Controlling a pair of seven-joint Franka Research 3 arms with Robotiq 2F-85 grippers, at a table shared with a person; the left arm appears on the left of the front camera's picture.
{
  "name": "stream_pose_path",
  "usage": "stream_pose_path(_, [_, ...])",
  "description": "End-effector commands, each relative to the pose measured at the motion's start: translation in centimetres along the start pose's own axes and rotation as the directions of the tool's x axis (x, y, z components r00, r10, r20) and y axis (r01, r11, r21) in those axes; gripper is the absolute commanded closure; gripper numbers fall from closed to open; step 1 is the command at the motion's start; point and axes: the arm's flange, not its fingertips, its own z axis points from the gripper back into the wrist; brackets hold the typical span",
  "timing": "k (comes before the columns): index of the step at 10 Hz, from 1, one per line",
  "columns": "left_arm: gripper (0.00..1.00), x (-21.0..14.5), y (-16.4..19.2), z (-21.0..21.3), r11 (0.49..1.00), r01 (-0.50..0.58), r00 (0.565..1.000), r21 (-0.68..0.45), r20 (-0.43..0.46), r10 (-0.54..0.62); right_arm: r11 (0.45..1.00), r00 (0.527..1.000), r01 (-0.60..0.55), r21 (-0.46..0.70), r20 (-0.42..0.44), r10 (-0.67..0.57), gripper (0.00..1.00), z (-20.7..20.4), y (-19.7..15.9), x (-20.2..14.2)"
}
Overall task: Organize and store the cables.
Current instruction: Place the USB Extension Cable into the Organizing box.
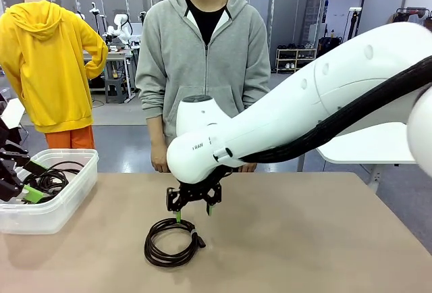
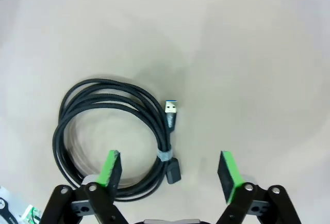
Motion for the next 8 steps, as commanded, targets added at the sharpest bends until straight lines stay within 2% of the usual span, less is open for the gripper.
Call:
stream_pose_path(1, [0.00,0.1,0.0,0.1,1.000,-0.010,1.000,0.000,0.002,0.010,0.997,0.998,-0.052,0.058,0.024,0.051,0.00,3.5,-2.9,-2.2])
stream_pose_path(3, [0.00,0.1,0.0,0.1,1.000,-0.010,1.000,0.000,0.002,0.010,0.984,0.990,-0.118,0.133,0.088,0.107,0.00,9.1,-7.5,-4.2])
stream_pose_path(4, [0.00,0.1,0.0,0.1,1.000,-0.010,1.000,0.000,0.002,0.010,0.982,0.986,-0.135,0.134,0.113,0.120,0.00,11.5,-10.7,-5.7])
stream_pose_path(6, [0.00,0.1,0.0,0.1,1.000,-0.010,1.000,0.000,0.002,0.010,0.952,0.973,-0.193,0.237,0.174,0.153,0.00,14.7,-16.8,-8.5])
stream_pose_path(7, [0.00,0.1,0.0,0.1,1.000,-0.010,1.000,0.000,0.002,0.010,0.934,0.957,-0.259,0.247,0.196,0.214,0.00,15.5,-19.7,-9.9])
stream_pose_path(8, [0.00,0.1,0.0,0.1,1.000,-0.010,1.000,0.000,0.002,0.010,0.919,0.934,-0.333,0.211,0.206,0.291,0.00,16.3,-22.6,-11.9])
